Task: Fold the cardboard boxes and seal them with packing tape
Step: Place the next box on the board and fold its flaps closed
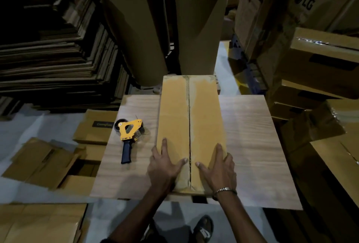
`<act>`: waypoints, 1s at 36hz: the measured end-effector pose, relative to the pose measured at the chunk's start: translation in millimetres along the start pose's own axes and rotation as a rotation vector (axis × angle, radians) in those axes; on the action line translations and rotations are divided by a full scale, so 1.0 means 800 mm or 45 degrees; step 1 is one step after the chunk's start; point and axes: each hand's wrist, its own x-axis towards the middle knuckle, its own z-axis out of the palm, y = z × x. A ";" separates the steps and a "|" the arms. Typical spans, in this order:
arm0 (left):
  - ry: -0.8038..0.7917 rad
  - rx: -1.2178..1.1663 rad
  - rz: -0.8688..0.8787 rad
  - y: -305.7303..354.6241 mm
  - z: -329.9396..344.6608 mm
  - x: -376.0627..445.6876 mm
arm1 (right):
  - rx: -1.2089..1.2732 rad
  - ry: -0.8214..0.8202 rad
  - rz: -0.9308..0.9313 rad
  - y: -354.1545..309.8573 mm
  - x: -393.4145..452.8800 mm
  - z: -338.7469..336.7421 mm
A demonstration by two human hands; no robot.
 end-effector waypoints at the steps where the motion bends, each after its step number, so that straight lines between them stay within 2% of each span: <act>1: 0.007 -0.002 0.012 -0.001 0.000 -0.001 | -0.007 -0.019 0.010 -0.004 0.002 -0.002; 3: 0.010 -0.056 0.045 -0.006 -0.002 -0.003 | -0.058 -0.037 -0.001 -0.011 0.004 -0.008; 6: -0.109 -0.345 -0.005 -0.025 -0.006 -0.001 | -0.094 0.008 -0.086 -0.028 0.006 -0.016; 9: -0.135 -0.673 -0.063 -0.053 -0.007 0.005 | 0.008 0.093 -0.183 -0.061 0.007 -0.019; 12: -0.080 -0.972 -0.166 -0.088 -0.010 0.013 | 0.151 0.206 -0.337 -0.104 0.007 -0.011; 16: -0.018 -0.955 -0.238 -0.143 -0.025 0.041 | 0.263 0.184 -0.510 -0.177 -0.003 0.014; 21: -0.029 -0.931 -0.370 -0.217 -0.043 0.092 | 0.257 -0.039 -0.639 -0.268 0.001 0.084; 25: -0.031 -0.842 -0.394 -0.276 -0.042 0.134 | 0.126 -0.241 -0.561 -0.327 0.021 0.159; 30: -0.133 -0.810 -0.408 -0.340 -0.026 0.175 | -0.072 -0.463 -0.294 -0.355 0.059 0.265; 36: -0.312 -0.759 -0.418 -0.396 -0.006 0.200 | -0.005 -0.511 0.026 -0.374 0.082 0.348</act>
